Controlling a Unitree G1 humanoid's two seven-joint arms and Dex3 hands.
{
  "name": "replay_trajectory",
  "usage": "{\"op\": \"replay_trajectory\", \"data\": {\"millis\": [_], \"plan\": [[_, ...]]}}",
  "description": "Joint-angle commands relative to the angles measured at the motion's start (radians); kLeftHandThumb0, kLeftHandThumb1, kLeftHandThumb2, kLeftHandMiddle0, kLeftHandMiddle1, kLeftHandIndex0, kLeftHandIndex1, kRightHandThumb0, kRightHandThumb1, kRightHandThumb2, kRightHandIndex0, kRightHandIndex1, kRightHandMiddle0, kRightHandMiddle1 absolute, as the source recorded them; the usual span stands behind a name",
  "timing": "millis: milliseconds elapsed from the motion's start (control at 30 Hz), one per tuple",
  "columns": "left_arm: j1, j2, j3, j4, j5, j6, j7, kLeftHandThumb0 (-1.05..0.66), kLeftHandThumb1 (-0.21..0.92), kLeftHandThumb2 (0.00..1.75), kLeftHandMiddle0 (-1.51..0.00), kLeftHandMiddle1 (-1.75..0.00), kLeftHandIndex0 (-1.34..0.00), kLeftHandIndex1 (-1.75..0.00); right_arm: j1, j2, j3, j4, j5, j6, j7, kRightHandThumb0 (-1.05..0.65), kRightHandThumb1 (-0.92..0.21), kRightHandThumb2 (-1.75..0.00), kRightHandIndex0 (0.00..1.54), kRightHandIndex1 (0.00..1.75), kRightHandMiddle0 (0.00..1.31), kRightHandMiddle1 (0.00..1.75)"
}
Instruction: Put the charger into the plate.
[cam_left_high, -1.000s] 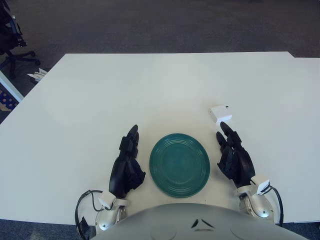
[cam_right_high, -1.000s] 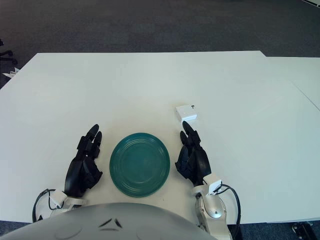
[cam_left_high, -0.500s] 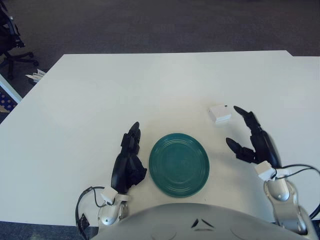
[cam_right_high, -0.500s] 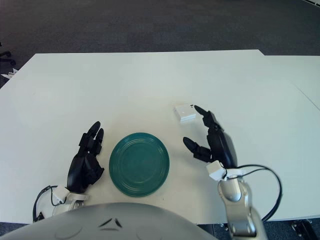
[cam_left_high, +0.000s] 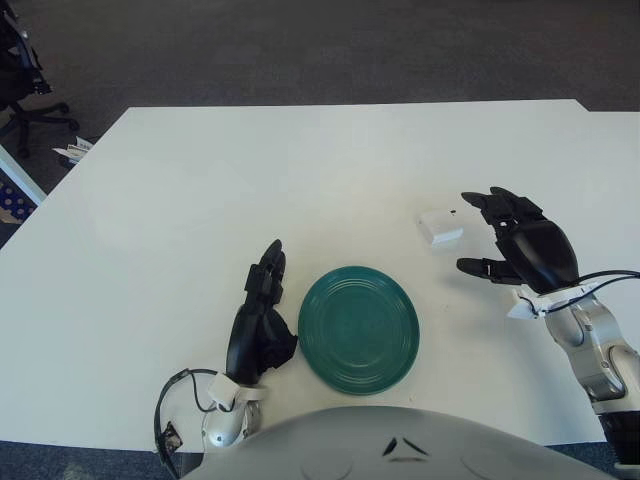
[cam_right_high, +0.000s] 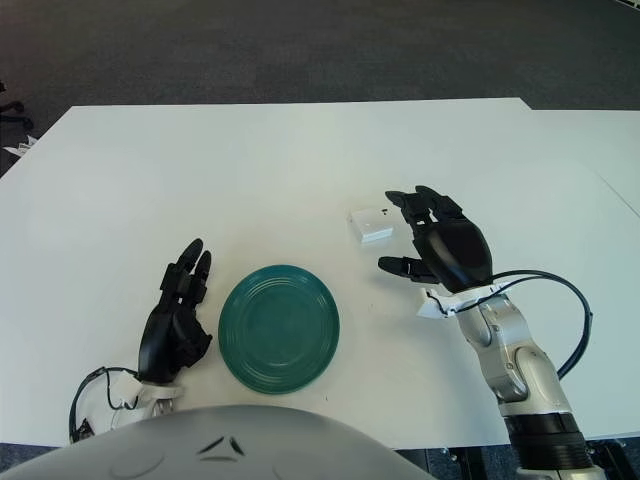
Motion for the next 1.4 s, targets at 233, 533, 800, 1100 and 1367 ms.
{"op": "replay_trajectory", "data": {"millis": [233,533,800,1100,1367], "plan": [[-0.003,-0.002,-0.011,0.077,0.007,0.029,-0.003,-1.0,0.92,1.1,-0.19,0.0,0.0,-0.41,-0.13,-0.036,0.046,0.068,0.027,0.036,0.121,-0.96,-0.92,-0.55,0.2,0.0,0.0,0.55],[0.001,-0.003,-0.018,0.046,-0.012,0.089,-0.006,-0.99,0.92,1.1,-0.17,0.0,0.0,-0.4,-0.212,-0.048,0.099,0.12,0.046,0.046,0.219,-0.99,-0.92,-0.59,0.15,0.0,0.0,0.52],[-0.01,-0.002,-0.011,0.053,-0.009,0.075,-0.002,-0.99,0.92,1.1,-0.19,-0.01,0.0,-0.43,-0.276,-0.042,0.151,0.166,0.037,0.054,0.245,-1.02,-0.92,-0.63,0.11,0.0,0.0,0.47],[-0.01,-0.002,-0.011,0.046,-0.018,0.083,-0.006,-0.99,0.92,1.1,-0.21,-0.01,0.0,-0.44,-0.343,-0.032,0.206,0.249,0.04,0.048,0.247,-1.02,-0.92,-0.65,0.07,0.0,0.0,0.4],[-0.018,-0.002,-0.009,0.056,-0.019,0.075,-0.009,-1.0,0.92,1.1,-0.21,-0.01,0.0,-0.45,-0.396,-0.026,0.262,0.325,0.022,0.035,0.232,-1.03,-0.92,-0.7,0.04,0.0,0.0,0.33]]}}
